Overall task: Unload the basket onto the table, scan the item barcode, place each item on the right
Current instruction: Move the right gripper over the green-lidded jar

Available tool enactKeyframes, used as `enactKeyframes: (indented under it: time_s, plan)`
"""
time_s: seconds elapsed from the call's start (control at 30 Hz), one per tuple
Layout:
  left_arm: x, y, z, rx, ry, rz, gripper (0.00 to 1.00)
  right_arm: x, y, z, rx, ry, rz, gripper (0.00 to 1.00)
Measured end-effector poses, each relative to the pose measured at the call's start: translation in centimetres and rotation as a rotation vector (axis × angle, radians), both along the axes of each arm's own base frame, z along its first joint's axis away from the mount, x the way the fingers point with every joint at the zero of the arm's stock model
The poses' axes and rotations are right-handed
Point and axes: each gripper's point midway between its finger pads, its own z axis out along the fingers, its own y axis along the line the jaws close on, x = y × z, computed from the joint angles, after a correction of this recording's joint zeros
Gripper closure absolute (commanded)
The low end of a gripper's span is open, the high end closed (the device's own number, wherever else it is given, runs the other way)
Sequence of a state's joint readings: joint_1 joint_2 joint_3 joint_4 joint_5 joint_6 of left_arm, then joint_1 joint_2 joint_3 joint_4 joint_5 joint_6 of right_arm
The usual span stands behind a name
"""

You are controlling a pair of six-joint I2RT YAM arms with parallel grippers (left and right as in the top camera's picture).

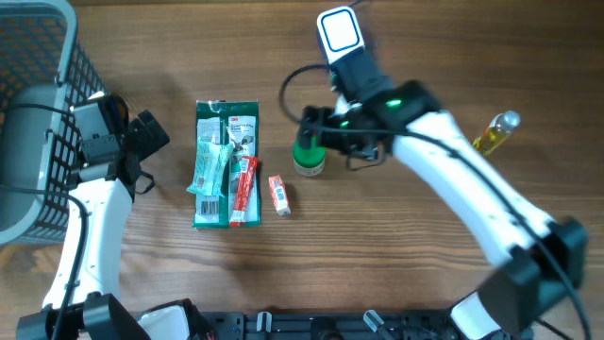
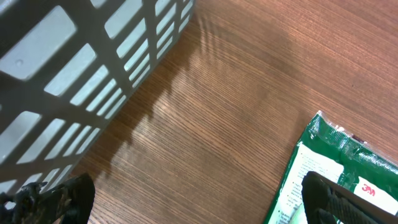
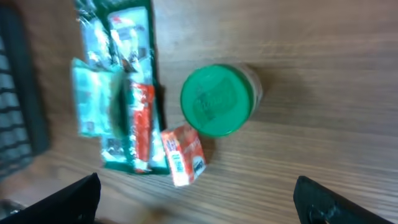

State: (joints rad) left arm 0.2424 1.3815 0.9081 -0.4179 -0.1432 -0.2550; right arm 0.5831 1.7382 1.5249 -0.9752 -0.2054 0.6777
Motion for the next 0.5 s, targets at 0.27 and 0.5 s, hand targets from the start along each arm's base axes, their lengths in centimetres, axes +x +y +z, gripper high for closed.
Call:
enactKeyframes:
  time_s: [0.27, 0.5]
  plan:
    - [0.0, 0.0, 0.0, 0.000, 0.000, 0.000, 0.00, 0.7, 2.8, -8.2, -0.165, 0.017, 0.038, 0.01]
    - [0.0, 0.0, 0.0, 0.000, 0.000, 0.000, 0.00, 2.5, 1.8, -8.0, -0.225, -0.069, -0.001, 0.04]
